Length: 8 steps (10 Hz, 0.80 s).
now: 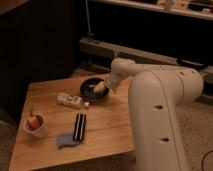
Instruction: Drag the ceramic bowl in a circle
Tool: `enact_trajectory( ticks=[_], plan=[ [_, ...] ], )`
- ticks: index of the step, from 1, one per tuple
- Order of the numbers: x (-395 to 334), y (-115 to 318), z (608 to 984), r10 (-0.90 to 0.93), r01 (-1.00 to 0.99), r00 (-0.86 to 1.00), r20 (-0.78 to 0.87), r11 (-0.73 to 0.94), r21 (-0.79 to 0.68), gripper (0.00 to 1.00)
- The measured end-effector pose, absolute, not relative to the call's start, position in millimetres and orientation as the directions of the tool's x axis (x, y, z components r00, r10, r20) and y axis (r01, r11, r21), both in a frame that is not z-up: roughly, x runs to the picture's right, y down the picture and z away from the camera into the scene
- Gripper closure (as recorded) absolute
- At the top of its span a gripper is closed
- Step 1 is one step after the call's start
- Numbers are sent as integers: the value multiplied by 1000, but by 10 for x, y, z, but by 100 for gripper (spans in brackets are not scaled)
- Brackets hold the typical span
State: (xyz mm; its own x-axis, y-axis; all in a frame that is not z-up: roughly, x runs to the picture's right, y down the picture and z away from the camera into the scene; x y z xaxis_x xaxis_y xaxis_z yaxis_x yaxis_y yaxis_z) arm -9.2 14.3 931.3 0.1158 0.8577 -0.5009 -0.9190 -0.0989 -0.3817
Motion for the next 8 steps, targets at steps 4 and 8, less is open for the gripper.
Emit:
enact_trajectory(
  ticks=[4,8],
  plan=[
    [-196,296,9496,808,-924,111,-579,-130,-359,52],
    [-272,373,9531,782,-937,116,-613,-119,-329,86]
  ],
)
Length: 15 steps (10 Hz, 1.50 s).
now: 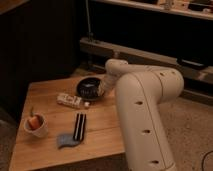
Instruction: Drag the ceramic bowl in a circle
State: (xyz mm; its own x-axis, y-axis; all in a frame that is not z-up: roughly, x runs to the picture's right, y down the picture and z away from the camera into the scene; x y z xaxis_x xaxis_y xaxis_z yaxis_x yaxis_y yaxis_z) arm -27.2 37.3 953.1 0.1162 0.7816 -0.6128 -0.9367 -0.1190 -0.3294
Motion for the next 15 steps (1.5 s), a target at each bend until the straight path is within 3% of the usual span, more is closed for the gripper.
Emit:
enact_trajectory(
  ticks=[3,9,15],
  plan=[
    [-233,424,9454,768,-947,132,-627,-90,-309,86],
    [398,465,8714,785,-954,185,-591,0,-299,86],
    [977,1024,8841,735,-979,118,-667,-27,-203,86]
  ],
)
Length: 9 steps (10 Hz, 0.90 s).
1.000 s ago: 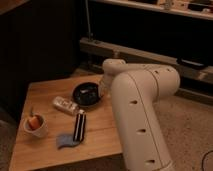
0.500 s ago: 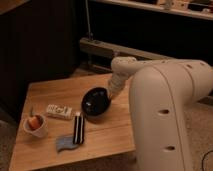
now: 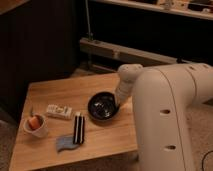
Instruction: Drag the ceramic bowl in a circle
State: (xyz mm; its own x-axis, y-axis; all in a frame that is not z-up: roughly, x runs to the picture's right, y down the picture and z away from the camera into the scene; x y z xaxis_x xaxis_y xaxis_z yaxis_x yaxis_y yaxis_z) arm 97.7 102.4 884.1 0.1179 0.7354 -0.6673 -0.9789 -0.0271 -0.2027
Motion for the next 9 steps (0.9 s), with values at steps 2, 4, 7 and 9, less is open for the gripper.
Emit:
enact_trajectory(
  ticks=[2,4,7,9],
  plan=[
    [1270,1220,8663,734,-986,100,-672,-18,-167,86],
    [1438,1317,8350,746,-989,91,-660,-12,-150,86],
    [1335,1431,7902,774,-981,132,-619,13,-193,86],
    [1052,1449,7715,786,-964,195,-587,43,-263,86]
  ],
)
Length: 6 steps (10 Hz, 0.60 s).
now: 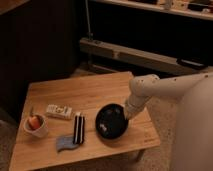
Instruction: Drag the ceramic bowl in a circle
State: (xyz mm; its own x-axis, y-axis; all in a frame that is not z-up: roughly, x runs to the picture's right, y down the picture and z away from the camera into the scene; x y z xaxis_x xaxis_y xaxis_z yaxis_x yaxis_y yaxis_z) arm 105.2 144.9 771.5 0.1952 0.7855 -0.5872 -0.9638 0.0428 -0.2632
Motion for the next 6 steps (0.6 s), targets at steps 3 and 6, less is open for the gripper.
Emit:
enact_trajectory(
  ticks=[3,6],
  plan=[
    [473,1380,7665,786,-926,285,-549,78,-369,86],
    [-39,1294,7729,774,-888,363,-518,120,-444,86]
  ],
)
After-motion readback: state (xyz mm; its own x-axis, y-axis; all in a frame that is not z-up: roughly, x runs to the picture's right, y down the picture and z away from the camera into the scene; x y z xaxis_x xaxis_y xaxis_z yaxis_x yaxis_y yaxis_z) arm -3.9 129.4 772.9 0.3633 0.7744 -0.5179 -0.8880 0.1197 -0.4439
